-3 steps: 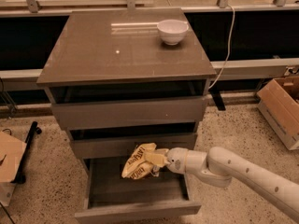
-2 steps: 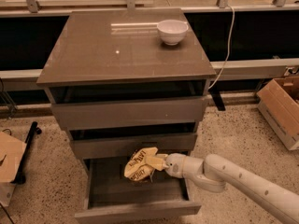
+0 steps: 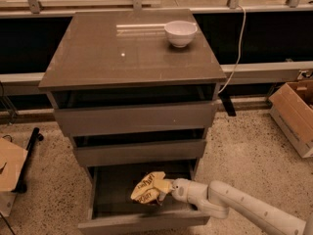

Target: Place brown chip bag into bottom drawer

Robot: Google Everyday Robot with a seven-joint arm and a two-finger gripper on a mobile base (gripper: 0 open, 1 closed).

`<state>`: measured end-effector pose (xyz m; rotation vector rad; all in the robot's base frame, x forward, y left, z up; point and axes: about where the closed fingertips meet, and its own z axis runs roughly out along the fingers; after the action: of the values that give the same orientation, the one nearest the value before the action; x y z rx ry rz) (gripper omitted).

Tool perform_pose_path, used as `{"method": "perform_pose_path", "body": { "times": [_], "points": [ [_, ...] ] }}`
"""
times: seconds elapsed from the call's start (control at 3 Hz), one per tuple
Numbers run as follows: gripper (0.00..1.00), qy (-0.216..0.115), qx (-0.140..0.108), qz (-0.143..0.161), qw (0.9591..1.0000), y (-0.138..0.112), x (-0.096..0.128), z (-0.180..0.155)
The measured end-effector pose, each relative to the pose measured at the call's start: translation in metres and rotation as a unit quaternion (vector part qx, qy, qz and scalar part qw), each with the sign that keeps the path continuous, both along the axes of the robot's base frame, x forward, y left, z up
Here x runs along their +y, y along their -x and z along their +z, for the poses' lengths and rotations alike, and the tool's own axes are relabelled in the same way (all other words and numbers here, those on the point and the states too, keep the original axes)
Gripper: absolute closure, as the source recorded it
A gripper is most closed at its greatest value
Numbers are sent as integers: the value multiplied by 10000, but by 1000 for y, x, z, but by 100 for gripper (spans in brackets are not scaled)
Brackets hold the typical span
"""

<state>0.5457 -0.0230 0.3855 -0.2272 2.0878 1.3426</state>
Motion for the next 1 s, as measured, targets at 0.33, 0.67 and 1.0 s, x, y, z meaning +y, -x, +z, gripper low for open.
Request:
{"method": "perform_pose_path", "body": {
  "times": [0.33, 0.67, 1.0],
  "points": [
    [100, -174, 338, -16, 9993, 7, 19, -30],
    [74, -180, 334, 3, 9993, 8, 21, -30],
    [50, -188, 337, 15, 9993, 9, 23, -30]
  ]
}}
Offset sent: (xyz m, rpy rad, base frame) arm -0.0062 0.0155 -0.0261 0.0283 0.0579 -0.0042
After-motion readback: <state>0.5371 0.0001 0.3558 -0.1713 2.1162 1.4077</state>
